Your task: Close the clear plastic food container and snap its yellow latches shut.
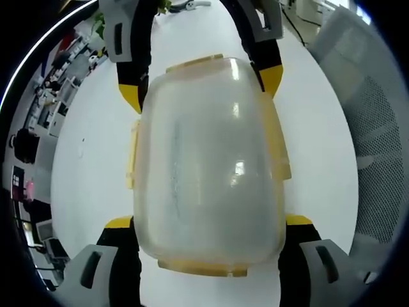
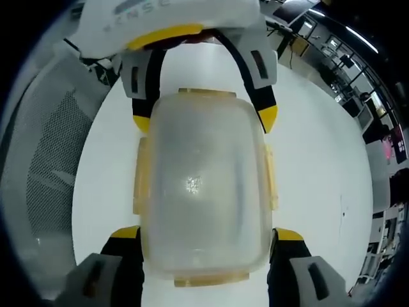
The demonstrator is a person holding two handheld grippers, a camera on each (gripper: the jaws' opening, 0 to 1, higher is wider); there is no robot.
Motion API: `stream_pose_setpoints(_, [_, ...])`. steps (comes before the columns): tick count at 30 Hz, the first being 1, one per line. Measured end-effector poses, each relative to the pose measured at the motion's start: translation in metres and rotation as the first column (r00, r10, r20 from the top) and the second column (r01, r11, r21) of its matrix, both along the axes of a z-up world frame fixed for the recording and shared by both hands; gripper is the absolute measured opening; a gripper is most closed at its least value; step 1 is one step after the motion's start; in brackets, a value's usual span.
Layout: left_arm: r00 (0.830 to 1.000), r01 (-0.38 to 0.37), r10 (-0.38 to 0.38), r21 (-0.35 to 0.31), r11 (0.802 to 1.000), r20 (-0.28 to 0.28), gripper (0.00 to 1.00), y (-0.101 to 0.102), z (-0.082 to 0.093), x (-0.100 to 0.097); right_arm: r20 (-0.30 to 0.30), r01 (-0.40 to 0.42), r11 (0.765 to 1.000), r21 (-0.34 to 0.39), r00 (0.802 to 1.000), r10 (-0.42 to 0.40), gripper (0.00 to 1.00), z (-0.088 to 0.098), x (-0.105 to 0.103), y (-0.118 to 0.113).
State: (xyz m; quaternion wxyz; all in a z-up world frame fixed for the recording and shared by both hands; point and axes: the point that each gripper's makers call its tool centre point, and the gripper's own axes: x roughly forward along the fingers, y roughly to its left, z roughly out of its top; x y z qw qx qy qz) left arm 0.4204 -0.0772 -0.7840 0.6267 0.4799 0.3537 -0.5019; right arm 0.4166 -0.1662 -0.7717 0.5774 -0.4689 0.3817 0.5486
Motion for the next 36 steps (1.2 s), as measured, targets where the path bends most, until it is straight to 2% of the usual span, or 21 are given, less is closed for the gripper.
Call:
stream_pose_setpoints(13, [1.0,-0.005,0.005,-0.004,1.0,-0.004,0.89,0.0,-0.002,0.017,-0.002,0.007,1.0,0.015,1.0,-0.007,0.79,0.001,0.015,0.002])
stream_pose_setpoints(36, [1.0,-0.003,0.003,0.004,1.0,-0.009,0.9,0.001,-0.001,0.026,-0.002,0.009,1.0,0.02,1.0,-0.009,0.8,0.002,0.026,0.003])
